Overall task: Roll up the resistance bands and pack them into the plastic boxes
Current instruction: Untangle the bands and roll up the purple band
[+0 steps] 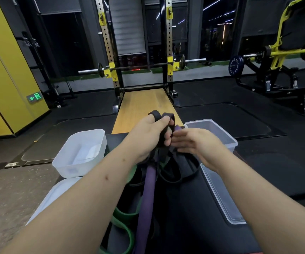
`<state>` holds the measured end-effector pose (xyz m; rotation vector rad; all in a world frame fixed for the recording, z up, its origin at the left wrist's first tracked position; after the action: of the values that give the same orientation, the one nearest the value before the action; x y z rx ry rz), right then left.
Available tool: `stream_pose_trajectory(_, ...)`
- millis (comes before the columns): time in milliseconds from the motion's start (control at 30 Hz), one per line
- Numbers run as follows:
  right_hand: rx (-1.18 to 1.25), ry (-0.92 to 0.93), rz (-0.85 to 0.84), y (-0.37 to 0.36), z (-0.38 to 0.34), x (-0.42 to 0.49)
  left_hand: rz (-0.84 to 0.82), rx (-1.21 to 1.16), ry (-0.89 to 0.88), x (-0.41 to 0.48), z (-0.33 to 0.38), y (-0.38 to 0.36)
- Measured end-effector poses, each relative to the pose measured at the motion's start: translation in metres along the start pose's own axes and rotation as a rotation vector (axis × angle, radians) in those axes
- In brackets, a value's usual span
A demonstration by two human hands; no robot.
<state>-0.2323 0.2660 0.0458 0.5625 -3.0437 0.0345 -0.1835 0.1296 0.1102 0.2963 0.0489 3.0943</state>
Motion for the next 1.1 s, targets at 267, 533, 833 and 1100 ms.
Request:
stream_pose_trajectory(267, -0.556, 0.304, -0.124, -0.010, -0.016, 0.003, -0.329, 0.257, 0.144, -0.012, -0.014, -0.018)
stream_pose_trajectory(533, -0.373, 0.177, -0.256, -0.008, -0.008, -0.010, -0.261, 0.893, 0.148, 0.002, -0.007, -0.003)
stream_pose_trajectory(833, -0.052, -0.093, -0.576, -0.032, 0.022, -0.048, -0.045, 1.239, -0.095, 0.026, -0.030, -0.004)
stream_pose_trajectory(1100, 0.436, 0.010, -0.226, -0.029, -0.038, -0.027, 0.331, 0.875, -0.212, -0.001, -0.032, 0.018)
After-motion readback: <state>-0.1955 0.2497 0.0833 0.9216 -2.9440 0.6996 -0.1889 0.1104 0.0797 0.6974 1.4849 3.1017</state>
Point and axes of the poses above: each hand's wrist, its own x-axis towards the middle knuckle, its own y-axis out of the back of the hand, z = x × y, the point moved 9 cm from there along x, towards the middle knuckle, and after that the axes turned 3 degrees about -x, right-handed, at the moved point
